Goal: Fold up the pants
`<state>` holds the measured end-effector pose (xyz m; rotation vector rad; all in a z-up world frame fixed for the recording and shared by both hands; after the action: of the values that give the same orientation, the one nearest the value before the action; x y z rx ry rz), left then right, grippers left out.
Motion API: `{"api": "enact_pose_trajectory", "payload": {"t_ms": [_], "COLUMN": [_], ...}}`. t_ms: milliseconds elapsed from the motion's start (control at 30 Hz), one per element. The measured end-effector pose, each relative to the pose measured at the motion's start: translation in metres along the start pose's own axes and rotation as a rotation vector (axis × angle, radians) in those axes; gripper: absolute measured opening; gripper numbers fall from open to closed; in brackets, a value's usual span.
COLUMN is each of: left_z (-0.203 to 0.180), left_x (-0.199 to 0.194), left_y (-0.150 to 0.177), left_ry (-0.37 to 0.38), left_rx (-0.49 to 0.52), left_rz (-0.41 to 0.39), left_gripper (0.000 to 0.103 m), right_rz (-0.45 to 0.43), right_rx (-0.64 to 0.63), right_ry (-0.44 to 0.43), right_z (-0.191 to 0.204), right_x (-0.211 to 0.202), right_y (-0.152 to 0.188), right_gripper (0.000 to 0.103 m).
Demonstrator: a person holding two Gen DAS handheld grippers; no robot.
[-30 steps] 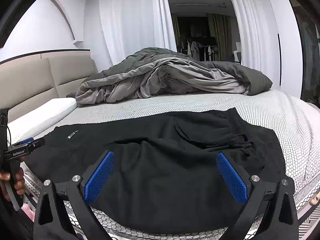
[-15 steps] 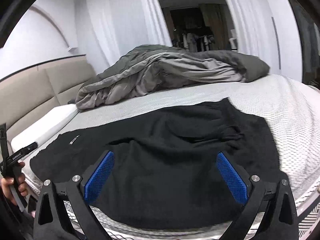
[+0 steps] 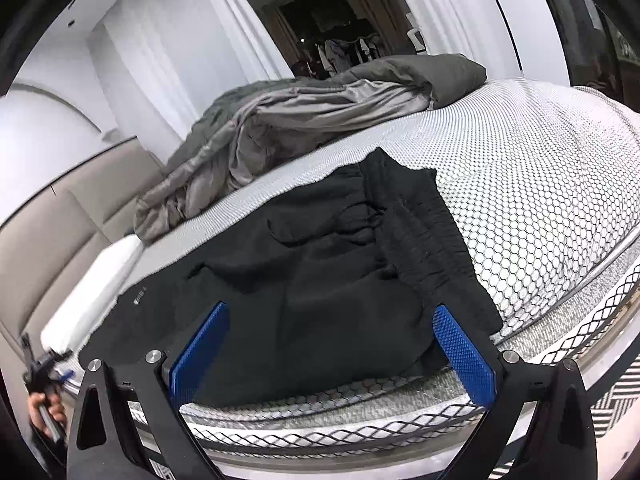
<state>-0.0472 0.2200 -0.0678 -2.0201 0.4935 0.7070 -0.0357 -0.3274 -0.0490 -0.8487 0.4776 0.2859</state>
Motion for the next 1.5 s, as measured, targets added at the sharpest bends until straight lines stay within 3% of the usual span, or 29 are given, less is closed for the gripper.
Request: {"api": "enact_pose_trajectory", "payload": {"t_ms": [67,167,367,433,467,500,567,700,800,933,967,1033,1067,1133,1200,1300,1400,1467,1500], "left_z": [0.011,0.029,0.050,0.046,0.043,0.033,0.033,0.042,0.053,0.058,0.057,0.053,0.053,0.053,0.054,0.055,0.058,0.059,0.059], "left_x": [0.006,0.022,0.061,0.068,0.070,0.072,0.059,0.042,0.029,0.029,0.030,0.036,0.036,0.035,0.039,0.048,0.048,0.047,0.047], "left_y": [0.000,-0.005,-0.033,-0.049,-0.055,-0.064,-0.066,-0.068,-0.068,-0.067,-0.068,-0.071,-0.072,-0.069,-0.063,-0.058,-0.058,-0.057,-0.056], "left_ry": [0.055,0.077,0.032,-0.006,-0.030,-0.050,-0.079,-0.106,-0.114,-0.134,-0.139,-0.140,-0.130,-0.115,-0.113,-0.134,-0.103,-0.094,-0.093], "left_rx": [-0.040,-0.074,-0.172,-0.138,-0.120,-0.102,-0.108,-0.125,-0.127,-0.099,-0.091,-0.078,-0.079,-0.079,-0.069,-0.057,-0.079,-0.090,-0.092], "left_rz": [0.015,0.025,0.051,0.015,-0.001,-0.030,-0.113,-0.139,-0.136,-0.118,-0.116,-0.115,-0.114,-0.105,-0.071,-0.017,-0.026,-0.033,-0.034], "left_gripper": [0.059,0.056,0.056,0.044,0.022,0.007,0.002,0.001,0.001,0.001,0.001,0.001,0.001,0.001,0.001,0.001,0.001,0.001,0.001], "right_rz": [-0.005,0.011,0.019,0.015,0.011,0.006,-0.022,-0.015,0.058,0.138,0.141,0.120,0.098,0.044,-0.005,0.087,0.125,0.081,0.061], "right_rx": [-0.019,-0.038,-0.041,-0.034,-0.023,-0.011,0.031,0.139,0.262,0.388,0.398,0.376,0.360,0.317,0.299,0.346,0.460,0.490,0.497], "right_ry": [-0.001,0.008,0.014,0.014,0.016,0.018,0.019,0.015,-0.003,-0.045,-0.029,0.014,0.017,0.002,0.027,0.078,-0.048,-0.109,-0.122], "right_z": [0.004,0.009,0.014,0.013,0.010,0.007,-0.006,-0.042,-0.066,-0.075,-0.074,-0.071,-0.067,-0.057,-0.057,-0.076,-0.088,-0.090,-0.091], "right_x": [-0.001,0.003,0.011,0.011,0.010,0.008,0.000,-0.012,0.002,0.029,0.034,0.033,0.030,0.015,0.006,0.022,0.025,0.015,0.011], "right_y": [0.002,0.004,0.005,0.004,0.002,0.000,-0.005,-0.009,-0.005,-0.001,0.000,-0.002,-0.004,-0.010,-0.014,-0.005,0.000,-0.003,-0.005], "right_gripper": [0.103,0.103,0.103,0.103,0.103,0.103,0.103,0.103,0.099,0.078,0.063,0.047,0.031,0.020,0.020,0.032,0.046,0.062,0.065]}}
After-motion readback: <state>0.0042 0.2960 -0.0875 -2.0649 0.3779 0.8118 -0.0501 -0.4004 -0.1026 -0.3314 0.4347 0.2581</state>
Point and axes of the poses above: each gripper's, at about its wrist camera, not at the fingertips, and x roughly the way its jaws point, z to its left, y to its underside, the point moved 3 cm from there along x, roughly the way its jaws point, and after that the axes turned 11 degrees about x, right-handed, at the moved point
